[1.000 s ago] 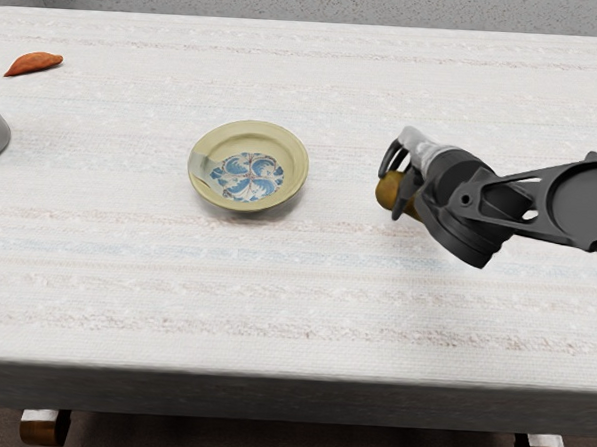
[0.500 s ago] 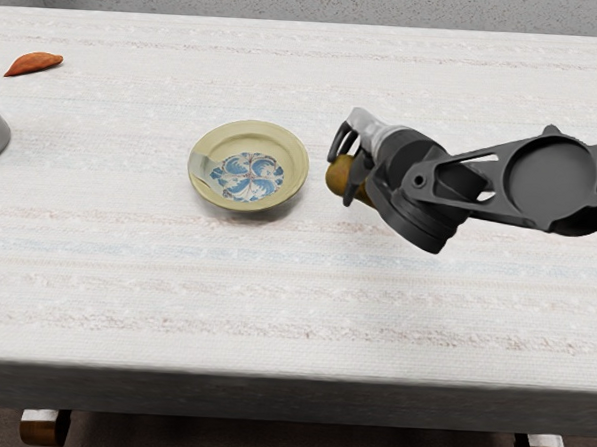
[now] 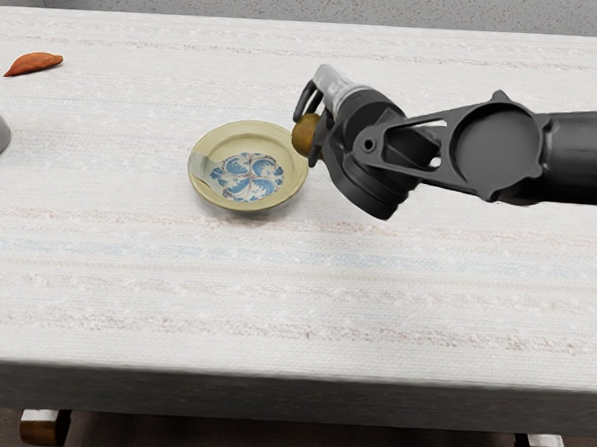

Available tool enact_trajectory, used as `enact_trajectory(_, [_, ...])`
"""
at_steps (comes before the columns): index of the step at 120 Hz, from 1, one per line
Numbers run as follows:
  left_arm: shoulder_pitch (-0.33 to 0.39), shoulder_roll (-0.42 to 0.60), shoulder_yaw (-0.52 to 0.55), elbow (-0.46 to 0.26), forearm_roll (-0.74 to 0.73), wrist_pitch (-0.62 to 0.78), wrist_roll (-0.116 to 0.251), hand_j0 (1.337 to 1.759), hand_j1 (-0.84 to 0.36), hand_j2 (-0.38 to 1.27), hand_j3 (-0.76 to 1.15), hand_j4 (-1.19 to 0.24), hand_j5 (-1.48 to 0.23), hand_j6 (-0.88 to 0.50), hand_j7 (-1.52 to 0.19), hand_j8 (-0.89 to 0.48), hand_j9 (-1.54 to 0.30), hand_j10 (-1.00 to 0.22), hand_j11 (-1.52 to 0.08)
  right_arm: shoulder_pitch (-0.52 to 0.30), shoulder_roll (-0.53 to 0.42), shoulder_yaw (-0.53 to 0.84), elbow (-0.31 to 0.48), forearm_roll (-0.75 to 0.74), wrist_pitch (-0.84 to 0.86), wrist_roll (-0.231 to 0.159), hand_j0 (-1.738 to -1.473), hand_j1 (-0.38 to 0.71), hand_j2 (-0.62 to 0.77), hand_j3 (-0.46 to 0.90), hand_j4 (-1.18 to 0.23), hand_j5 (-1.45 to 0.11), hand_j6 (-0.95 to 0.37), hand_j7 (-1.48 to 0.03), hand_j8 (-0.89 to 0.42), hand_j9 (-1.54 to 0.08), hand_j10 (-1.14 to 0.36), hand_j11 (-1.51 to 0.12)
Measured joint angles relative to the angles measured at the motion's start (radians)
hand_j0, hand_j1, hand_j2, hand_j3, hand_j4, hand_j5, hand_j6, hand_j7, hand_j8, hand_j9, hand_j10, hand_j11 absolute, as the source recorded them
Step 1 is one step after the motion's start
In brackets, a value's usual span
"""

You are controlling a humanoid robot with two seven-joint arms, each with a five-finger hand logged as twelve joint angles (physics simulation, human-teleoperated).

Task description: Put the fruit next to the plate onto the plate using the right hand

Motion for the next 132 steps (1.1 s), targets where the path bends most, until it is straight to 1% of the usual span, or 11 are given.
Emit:
enact_trajectory(16, [0.000, 0.000, 0.000, 0.001, 0.000, 0.000, 0.000, 1.658, 0.35, 0.00, 0.00, 0.00, 0.00, 0.00, 0.00, 0.00, 0.00, 0.00, 0.00, 0.022, 0.061, 0.002, -0.058, 0.037, 0.000, 0.000, -1.658, 0.29, 0.60, 0.00, -0.84, -1.20, -0.39, -1.13, -0.36, -1.20, -0.65, -1.21])
enact_trajectory(25, [0.000, 0.000, 0.000, 0.001, 0.000, 0.000, 0.000, 1.658, 0.35, 0.00, 0.00, 0.00, 0.00, 0.00, 0.00, 0.00, 0.00, 0.00, 0.00, 0.033, 0.086, 0.003, -0.094, 0.052, 0.000, 0.000, -1.658, 0.29, 0.60, 0.00, -0.84, -1.21, -0.43, -1.13, -0.37, -1.20, -0.68, -1.20])
enact_trajectory(58, [0.000, 0.000, 0.000, 0.001, 0.000, 0.000, 0.000, 1.658, 0.35, 0.00, 0.00, 0.00, 0.00, 0.00, 0.00, 0.00, 0.00, 0.00, 0.00, 0.063, 0.108, 0.003, -0.179, 0.097, 0.000, 0.000, -1.657, 0.27, 0.60, 0.00, -0.84, -1.20, -0.44, -1.13, -0.40, -1.18, -0.71, -1.18])
enact_trajectory(75, [0.000, 0.000, 0.000, 0.001, 0.000, 0.000, 0.000, 1.658, 0.35, 0.00, 0.00, 0.00, 0.00, 0.00, 0.00, 0.00, 0.00, 0.00, 0.00, 0.065, 0.110, 0.003, -0.199, 0.102, 0.000, 0.000, -1.657, 0.27, 0.60, 0.00, -0.84, -1.20, -0.44, -1.13, -0.40, -1.18, -0.71, -1.18])
enact_trajectory(110, [0.001, 0.000, 0.000, 0.001, 0.000, 0.000, 0.000, 1.658, 0.35, 0.00, 0.00, 0.00, 0.00, 0.00, 0.00, 0.00, 0.00, 0.00, 0.00, 0.065, 0.110, 0.037, -0.208, 0.102, 0.000, 0.000, -1.657, 0.27, 0.60, 0.00, -0.84, -1.20, -0.44, -1.13, -0.40, -1.18, -0.71, -1.18])
enact_trajectory(132, [0.002, 0.000, 0.000, 0.001, 0.000, 0.000, 0.000, 1.658, 0.35, 0.00, 0.00, 0.00, 0.00, 0.00, 0.00, 0.00, 0.00, 0.00, 0.00, 0.057, 0.110, 0.059, -0.237, 0.096, 0.024, 0.000, -1.657, 0.27, 0.60, 0.00, -0.84, -1.20, -0.44, -1.13, -0.40, -1.18, -0.71, -1.18])
